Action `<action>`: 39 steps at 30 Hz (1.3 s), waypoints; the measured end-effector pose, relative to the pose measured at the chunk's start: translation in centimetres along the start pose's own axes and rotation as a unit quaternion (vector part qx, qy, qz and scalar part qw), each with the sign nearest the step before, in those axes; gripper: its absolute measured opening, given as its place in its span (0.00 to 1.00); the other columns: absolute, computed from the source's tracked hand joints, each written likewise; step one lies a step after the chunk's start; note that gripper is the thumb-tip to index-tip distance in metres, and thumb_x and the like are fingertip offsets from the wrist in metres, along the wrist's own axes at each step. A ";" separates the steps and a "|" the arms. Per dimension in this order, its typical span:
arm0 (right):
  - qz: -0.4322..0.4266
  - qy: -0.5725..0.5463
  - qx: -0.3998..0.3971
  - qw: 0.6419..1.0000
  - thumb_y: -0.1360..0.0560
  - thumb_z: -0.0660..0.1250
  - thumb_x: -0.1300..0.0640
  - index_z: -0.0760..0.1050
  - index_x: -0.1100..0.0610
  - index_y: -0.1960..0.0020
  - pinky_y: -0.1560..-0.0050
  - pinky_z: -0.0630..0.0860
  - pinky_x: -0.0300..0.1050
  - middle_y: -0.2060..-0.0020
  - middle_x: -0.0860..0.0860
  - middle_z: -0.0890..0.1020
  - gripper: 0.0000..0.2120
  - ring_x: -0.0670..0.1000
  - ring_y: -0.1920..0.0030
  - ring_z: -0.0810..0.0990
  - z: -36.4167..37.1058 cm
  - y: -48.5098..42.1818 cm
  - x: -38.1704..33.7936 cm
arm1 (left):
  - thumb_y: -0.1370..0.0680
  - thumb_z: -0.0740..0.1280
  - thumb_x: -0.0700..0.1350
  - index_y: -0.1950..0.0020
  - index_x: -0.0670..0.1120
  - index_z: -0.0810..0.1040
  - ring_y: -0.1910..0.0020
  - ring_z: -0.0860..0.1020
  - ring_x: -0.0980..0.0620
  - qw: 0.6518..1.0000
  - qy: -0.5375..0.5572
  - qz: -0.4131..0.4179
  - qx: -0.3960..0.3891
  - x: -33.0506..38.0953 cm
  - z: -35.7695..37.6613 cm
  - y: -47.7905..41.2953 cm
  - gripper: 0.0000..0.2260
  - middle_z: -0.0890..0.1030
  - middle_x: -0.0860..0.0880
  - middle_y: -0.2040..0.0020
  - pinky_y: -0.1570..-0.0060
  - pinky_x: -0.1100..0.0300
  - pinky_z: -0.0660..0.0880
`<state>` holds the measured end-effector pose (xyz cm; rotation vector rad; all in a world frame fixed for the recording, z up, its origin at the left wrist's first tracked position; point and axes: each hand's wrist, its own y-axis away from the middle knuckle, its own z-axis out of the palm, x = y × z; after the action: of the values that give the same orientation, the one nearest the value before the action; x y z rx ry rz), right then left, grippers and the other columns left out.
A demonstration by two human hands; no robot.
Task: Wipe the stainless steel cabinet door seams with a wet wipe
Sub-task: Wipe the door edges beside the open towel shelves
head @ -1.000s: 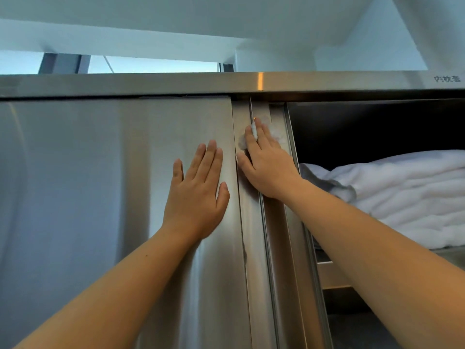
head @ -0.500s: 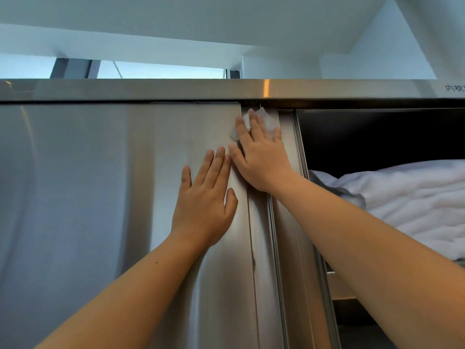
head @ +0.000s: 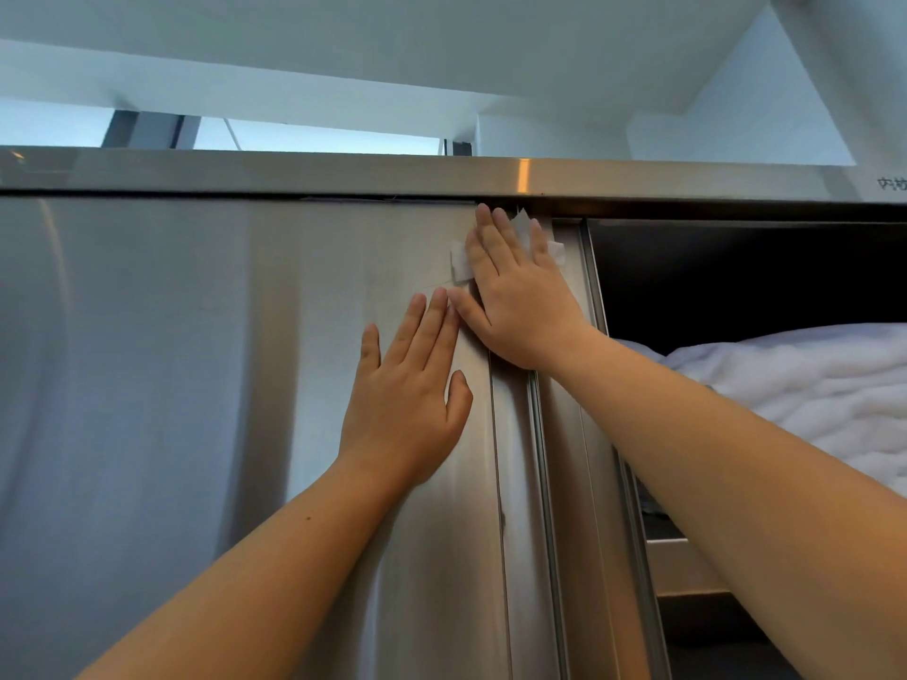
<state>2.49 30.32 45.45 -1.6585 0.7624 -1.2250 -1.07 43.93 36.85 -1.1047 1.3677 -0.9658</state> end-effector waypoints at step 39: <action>0.039 -0.073 -0.038 0.996 0.23 0.46 0.36 0.35 0.52 0.24 0.28 0.36 0.48 0.25 0.61 0.44 0.35 0.56 0.25 0.42 0.6 -2.0 0.0 | 0.26 0.35 0.56 0.28 0.51 0.34 0.27 0.34 0.58 1.000 0.010 -0.016 0.004 -1.3 -0.4 1.3 0.28 0.34 0.54 0.27 0.34 0.57 0.29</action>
<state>3.03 31.30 47.21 -1.7431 0.7826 -1.0189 -1.63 45.47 35.93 -1.1168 1.3648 -1.0069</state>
